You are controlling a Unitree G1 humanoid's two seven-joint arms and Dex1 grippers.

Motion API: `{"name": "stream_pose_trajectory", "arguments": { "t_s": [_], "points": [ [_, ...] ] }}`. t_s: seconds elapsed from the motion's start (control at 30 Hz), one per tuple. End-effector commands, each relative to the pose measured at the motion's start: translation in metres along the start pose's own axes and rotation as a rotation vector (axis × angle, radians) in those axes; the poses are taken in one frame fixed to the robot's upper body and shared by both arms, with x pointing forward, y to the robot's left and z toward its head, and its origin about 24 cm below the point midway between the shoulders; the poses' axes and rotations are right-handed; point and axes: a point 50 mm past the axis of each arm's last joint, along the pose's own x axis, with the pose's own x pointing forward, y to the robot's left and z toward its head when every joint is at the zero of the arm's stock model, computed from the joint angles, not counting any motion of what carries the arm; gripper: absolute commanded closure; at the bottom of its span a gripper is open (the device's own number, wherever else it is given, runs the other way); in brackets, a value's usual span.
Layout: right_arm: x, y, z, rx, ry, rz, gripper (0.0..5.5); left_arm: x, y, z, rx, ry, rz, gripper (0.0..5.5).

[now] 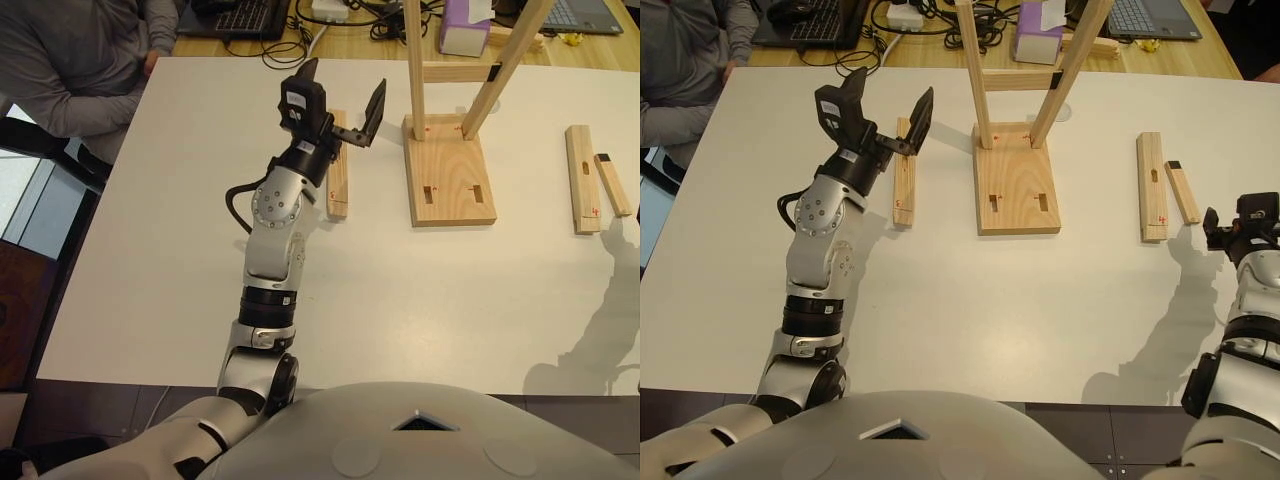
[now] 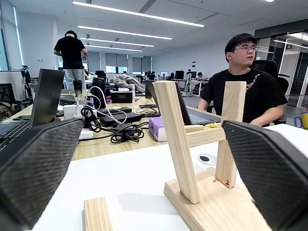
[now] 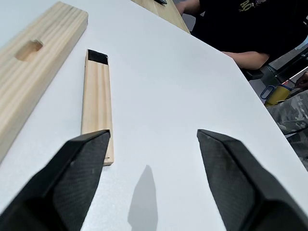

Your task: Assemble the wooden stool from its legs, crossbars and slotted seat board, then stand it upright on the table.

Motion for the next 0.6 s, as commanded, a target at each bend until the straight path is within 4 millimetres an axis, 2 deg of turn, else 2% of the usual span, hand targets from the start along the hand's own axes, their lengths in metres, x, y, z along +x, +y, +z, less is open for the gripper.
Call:
{"name": "stream_pose_trajectory", "arguments": {
  "t_s": [0.03,0.1,0.23,0.53,0.6],
  "points": [
    [0.011,0.015,0.006,0.159,0.026,0.065,1.74,0.002,0.001,0.001,0.016,-0.008,0.03,0.1],
    [0.013,0.021,0.005,0.205,0.037,0.097,1.74,0.003,0.002,0.002,0.016,-0.013,0.038,0.1],
    [0.01,0.025,-0.01,0.291,0.108,0.115,1.74,0.003,0.002,0.003,0.009,-0.014,0.037,0.1],
    [0.011,0.04,-0.024,0.343,0.199,0.099,1.74,0.004,0.003,0.005,0.0,-0.022,0.037,0.1],
    [0.012,0.046,-0.024,0.346,0.217,0.108,2.07,0.005,0.002,0.005,0.0,-0.024,0.034,0.1]
  ]
}}
